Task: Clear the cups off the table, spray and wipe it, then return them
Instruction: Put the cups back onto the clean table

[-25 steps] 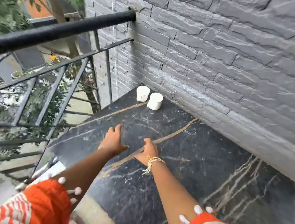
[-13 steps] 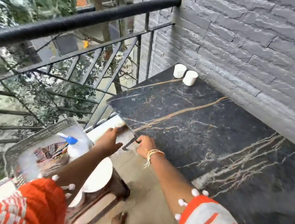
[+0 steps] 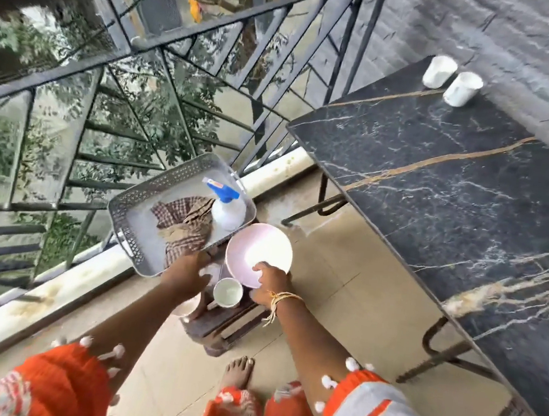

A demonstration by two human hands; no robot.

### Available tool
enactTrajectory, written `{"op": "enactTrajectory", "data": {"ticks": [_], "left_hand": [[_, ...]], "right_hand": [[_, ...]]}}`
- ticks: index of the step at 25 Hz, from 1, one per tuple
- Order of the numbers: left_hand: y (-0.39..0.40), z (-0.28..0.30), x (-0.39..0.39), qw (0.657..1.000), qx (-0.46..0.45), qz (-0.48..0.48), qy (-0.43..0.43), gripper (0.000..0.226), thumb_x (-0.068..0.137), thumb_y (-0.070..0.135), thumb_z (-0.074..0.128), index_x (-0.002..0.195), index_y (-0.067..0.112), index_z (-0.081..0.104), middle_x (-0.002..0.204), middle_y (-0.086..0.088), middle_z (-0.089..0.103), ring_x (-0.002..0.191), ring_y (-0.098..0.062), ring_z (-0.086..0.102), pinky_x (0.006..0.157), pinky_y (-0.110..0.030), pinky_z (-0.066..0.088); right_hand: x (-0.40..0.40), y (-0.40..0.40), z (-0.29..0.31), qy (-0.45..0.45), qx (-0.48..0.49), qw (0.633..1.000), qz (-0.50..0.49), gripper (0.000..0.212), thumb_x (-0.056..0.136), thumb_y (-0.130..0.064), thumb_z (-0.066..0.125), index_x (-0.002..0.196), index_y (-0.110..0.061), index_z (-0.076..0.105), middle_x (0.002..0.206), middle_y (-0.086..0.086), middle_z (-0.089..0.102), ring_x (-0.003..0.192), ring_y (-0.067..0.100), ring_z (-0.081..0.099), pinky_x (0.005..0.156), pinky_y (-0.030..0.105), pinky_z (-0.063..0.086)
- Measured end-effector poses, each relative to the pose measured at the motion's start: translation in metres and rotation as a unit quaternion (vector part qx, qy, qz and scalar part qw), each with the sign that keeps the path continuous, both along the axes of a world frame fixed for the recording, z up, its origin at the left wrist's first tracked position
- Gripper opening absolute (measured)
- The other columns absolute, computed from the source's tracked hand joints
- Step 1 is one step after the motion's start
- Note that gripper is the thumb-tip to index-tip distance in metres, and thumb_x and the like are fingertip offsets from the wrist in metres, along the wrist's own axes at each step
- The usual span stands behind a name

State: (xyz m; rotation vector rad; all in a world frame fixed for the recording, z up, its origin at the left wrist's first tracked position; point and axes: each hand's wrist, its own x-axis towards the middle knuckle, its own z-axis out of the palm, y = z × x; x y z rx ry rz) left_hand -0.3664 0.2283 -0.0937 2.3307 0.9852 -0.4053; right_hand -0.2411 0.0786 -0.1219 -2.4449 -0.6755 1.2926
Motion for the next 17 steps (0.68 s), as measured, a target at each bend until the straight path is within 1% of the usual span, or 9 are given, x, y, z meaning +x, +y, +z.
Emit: {"op": "enactTrajectory", "data": {"ticks": [2, 5, 7, 8, 11, 13, 15, 17], "left_hand": [[0.009, -0.018, -0.028, 0.998, 0.006, 0.014, 0.059, 0.051, 0.081, 0.022, 0.067, 0.129, 0.01, 0.053, 0.126, -0.019, 0.053, 0.112, -0.035, 0.055, 0.091, -0.037, 0.047], [0.008, -0.042, -0.06, 0.993, 0.009, 0.024, 0.119, 0.065, 0.076, 0.037, 0.067, 0.135, 0.025, 0.043, 0.13, -0.015, 0.047, 0.116, -0.036, 0.053, 0.092, -0.044, 0.048], [0.006, -0.055, -0.068, 0.993, -0.011, 0.038, 0.111, 0.076, 0.071, 0.047, 0.071, 0.137, 0.035, 0.034, 0.131, -0.011, 0.043, 0.116, -0.038, 0.052, 0.091, -0.047, 0.048], [0.006, -0.063, -0.07, 0.993, -0.021, 0.047, 0.103, 0.081, 0.067, 0.049, 0.074, 0.135, 0.035, 0.032, 0.13, -0.011, 0.042, 0.115, -0.039, 0.054, 0.089, -0.047, 0.049], [0.004, -0.086, -0.073, 0.994, -0.043, 0.078, 0.058, 0.09, 0.06, 0.042, 0.083, 0.133, 0.023, 0.033, 0.127, -0.014, 0.044, 0.111, -0.039, 0.056, 0.086, -0.046, 0.05], [-0.001, -0.094, -0.076, 0.994, -0.034, 0.102, 0.016, 0.086, 0.06, 0.039, 0.081, 0.13, 0.019, 0.035, 0.123, -0.013, 0.049, 0.108, -0.037, 0.057, 0.083, -0.044, 0.051], [-0.004, -0.095, -0.08, 0.992, -0.02, 0.124, -0.019, 0.081, 0.059, 0.042, 0.079, 0.125, 0.019, 0.038, 0.117, -0.01, 0.055, 0.103, -0.034, 0.06, 0.079, -0.041, 0.051], [-0.001, -0.091, -0.083, 0.99, -0.028, 0.14, -0.014, 0.079, 0.055, 0.043, 0.08, 0.12, 0.02, 0.039, 0.114, -0.007, 0.058, 0.099, -0.032, 0.061, 0.076, -0.038, 0.051]], "right_hand": [[-0.025, 0.01, -0.011, -0.013, 0.001, 0.999, 0.033, 0.07, 0.074, -0.02, 0.068, 0.137, -0.029, 0.039, 0.128, 0.012, 0.055, 0.12, 0.033, 0.052, 0.1, 0.039, 0.044], [-0.053, 0.016, -0.026, -0.054, -0.018, 0.995, 0.082, 0.083, 0.072, -0.026, 0.072, 0.14, -0.038, 0.027, 0.12, 0.014, 0.056, 0.114, 0.037, 0.056, 0.091, 0.043, 0.049], [-0.06, 0.022, -0.036, -0.072, -0.039, 0.99, 0.115, 0.087, 0.072, -0.028, 0.075, 0.141, -0.04, 0.024, 0.119, 0.015, 0.057, 0.112, 0.036, 0.059, 0.088, 0.044, 0.051], [-0.063, 0.025, -0.041, -0.083, -0.051, 0.987, 0.127, 0.089, 0.072, -0.03, 0.077, 0.142, -0.04, 0.022, 0.119, 0.015, 0.057, 0.11, 0.036, 0.059, 0.087, 0.044, 0.051], [-0.071, 0.029, -0.057, -0.12, -0.055, 0.984, 0.122, 0.091, 0.072, -0.037, 0.078, 0.143, -0.039, 0.022, 0.117, 0.017, 0.055, 0.105, 0.039, 0.061, 0.083, 0.044, 0.052], [-0.076, 0.028, -0.063, -0.134, -0.047, 0.984, 0.109, 0.086, 0.072, -0.037, 0.077, 0.14, -0.036, 0.025, 0.116, 0.017, 0.057, 0.103, 0.039, 0.063, 0.08, 0.043, 0.052], [-0.078, 0.028, -0.065, -0.146, -0.038, 0.981, 0.12, 0.078, 0.071, -0.036, 0.077, 0.134, -0.033, 0.03, 0.111, 0.015, 0.064, 0.101, 0.037, 0.064, 0.076, 0.042, 0.053], [-0.078, 0.026, -0.062, -0.153, -0.021, 0.978, 0.142, 0.074, 0.067, -0.033, 0.078, 0.126, -0.033, 0.034, 0.104, 0.012, 0.067, 0.097, 0.035, 0.066, 0.073, 0.04, 0.053]]}}
